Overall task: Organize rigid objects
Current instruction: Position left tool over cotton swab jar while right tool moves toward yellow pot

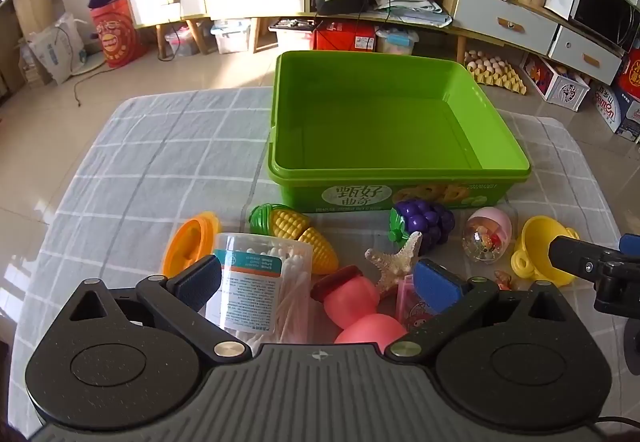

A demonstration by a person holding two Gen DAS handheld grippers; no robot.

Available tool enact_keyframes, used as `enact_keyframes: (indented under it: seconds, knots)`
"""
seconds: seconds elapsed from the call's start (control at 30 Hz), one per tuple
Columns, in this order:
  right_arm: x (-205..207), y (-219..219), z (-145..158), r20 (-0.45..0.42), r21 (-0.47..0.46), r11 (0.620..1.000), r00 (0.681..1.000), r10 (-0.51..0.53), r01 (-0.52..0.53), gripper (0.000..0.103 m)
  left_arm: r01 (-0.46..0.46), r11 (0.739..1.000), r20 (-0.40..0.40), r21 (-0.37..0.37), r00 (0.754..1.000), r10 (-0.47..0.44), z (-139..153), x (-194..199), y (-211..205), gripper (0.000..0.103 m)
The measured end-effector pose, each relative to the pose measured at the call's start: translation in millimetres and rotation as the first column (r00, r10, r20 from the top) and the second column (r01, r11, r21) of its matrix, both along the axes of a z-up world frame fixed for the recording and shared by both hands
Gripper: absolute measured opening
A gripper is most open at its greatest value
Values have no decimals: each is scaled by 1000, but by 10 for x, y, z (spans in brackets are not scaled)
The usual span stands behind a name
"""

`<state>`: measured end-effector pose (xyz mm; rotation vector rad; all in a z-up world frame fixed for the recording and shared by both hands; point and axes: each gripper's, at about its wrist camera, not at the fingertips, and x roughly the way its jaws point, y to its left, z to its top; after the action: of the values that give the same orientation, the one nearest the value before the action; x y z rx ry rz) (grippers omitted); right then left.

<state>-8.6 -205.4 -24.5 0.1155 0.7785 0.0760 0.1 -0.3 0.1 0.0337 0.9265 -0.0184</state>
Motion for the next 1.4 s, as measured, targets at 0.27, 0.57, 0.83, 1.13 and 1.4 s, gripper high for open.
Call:
enact_keyframes:
  seconds: [0.27,0.57,0.83,1.13,1.4]
  knots:
    - [-4,32,26,-6,-14,1000,1000,7,-7,81,3,1000,4,-19,1000,-3,4,5,3,98]
    - [3,37,4,-4,-28,1000,1000,-1,1,81,-2,1000,13,-21,1000,2,40,-26,15,98]
    - [-12,38,16,7,-29,1000,1000,-8,8,81,-3,1000,18,-29,1000,4,55,-32,22,99]
    - [-18,43,28,12,-27,1000,1000,-12,13,81,-1,999,21,-34,1000,2,73,-40,29,99]
    - [-24,53,38,13,-30,999,1000,-17,18,81,1,999,26,-37,1000,0,81,-46,38,99]
